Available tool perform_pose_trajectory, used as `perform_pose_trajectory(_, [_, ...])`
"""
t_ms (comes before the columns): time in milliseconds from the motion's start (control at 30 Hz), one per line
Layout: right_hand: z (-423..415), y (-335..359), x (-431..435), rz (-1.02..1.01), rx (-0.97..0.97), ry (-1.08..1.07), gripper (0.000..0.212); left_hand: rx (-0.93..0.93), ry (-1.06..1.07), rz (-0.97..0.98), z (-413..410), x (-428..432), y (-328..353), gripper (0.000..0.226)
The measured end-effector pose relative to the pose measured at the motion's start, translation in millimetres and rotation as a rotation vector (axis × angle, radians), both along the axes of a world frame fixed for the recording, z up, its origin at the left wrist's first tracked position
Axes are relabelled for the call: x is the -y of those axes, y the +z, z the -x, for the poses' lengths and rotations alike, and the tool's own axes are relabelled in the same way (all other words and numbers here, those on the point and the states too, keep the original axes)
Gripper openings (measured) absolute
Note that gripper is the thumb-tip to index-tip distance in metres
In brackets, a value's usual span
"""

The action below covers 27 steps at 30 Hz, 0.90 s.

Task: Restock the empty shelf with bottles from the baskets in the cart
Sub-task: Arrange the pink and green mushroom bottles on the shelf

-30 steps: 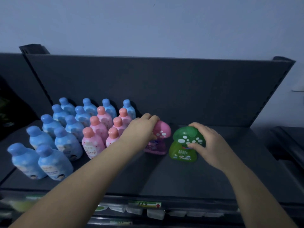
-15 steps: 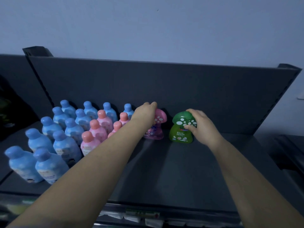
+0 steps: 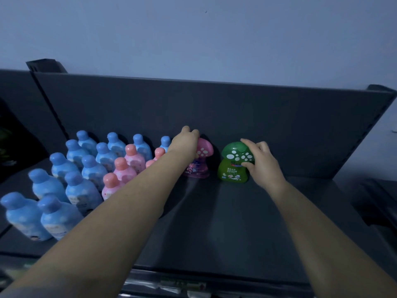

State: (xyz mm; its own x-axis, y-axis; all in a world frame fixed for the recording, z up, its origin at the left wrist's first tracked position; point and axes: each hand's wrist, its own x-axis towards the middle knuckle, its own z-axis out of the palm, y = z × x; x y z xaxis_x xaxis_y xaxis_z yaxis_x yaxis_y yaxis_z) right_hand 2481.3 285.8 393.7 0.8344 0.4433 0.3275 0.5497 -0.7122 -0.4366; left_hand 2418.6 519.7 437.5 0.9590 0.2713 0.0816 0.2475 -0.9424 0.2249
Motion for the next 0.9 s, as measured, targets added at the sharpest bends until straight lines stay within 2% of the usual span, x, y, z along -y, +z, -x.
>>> perform_pose_trajectory(300, [-4, 7, -8, 0.136, 0.093, -0.106, 0.071, 0.033, 0.021, 0.012, -4, -3, -6, 0.056])
perform_pose_trajectory(533, [-9, 9, -20, 0.012, 0.033, -0.063, 0.064, 0.072, 0.019, 0.001, -2, 0, -10, 0.050])
perform_pose_trajectory(800, [-7, 14, -24, 0.051, -0.011, -0.104, 0.066, 0.120, 0.030, -0.032, -3, 0, -16, 0.045])
perform_pose_trajectory(900, [-3, 15, -24, 0.045, -0.012, -0.112, 0.061, 0.137, 0.033, -0.049, -1, 5, -18, 0.043])
